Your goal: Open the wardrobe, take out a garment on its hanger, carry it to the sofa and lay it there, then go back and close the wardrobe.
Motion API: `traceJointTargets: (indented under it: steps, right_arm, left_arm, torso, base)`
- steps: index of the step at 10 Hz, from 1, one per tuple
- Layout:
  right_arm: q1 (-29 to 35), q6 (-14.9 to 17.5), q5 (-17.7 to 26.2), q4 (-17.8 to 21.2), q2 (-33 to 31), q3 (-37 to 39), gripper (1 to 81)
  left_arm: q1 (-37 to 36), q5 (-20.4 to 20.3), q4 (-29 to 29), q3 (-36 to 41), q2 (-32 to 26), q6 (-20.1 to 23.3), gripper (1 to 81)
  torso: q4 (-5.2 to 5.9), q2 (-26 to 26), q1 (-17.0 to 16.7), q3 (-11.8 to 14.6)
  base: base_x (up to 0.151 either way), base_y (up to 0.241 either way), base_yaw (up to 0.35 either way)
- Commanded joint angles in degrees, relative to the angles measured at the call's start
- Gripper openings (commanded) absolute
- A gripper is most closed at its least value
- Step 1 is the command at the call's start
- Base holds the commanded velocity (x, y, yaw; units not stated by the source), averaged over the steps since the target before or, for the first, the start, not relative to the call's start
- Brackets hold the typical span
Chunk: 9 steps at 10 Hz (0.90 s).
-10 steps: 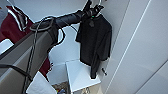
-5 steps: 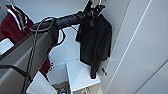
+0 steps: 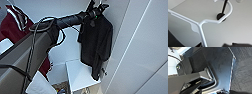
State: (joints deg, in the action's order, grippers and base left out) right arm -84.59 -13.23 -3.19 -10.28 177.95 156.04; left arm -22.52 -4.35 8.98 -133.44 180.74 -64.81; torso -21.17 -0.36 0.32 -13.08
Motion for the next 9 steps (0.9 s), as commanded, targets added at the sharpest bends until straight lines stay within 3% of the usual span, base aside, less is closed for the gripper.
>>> traceJointTargets:
  steps: [1,9]
  right_arm:
    - [1.30,-0.04,3.28,0.43,0.15,-0.04,81.1]
    - [1.30,0.04,3.28,0.43,0.15,-0.04,81.1]
  left_arm:
    - [-11.98,-2.58,0.60,-0.07,-0.98,-0.15,81.1]
    - [-12.50,-3.12,1.47,1.25,-1.34,-0.15,81.1]
  torso:
    - [0.00,0.00,0.00,0.00]
    - [0.00,0.00,0.00,0.00]
  base:
    - [0.000,0.000,0.000]
    - [0.000,0.000,0.000]
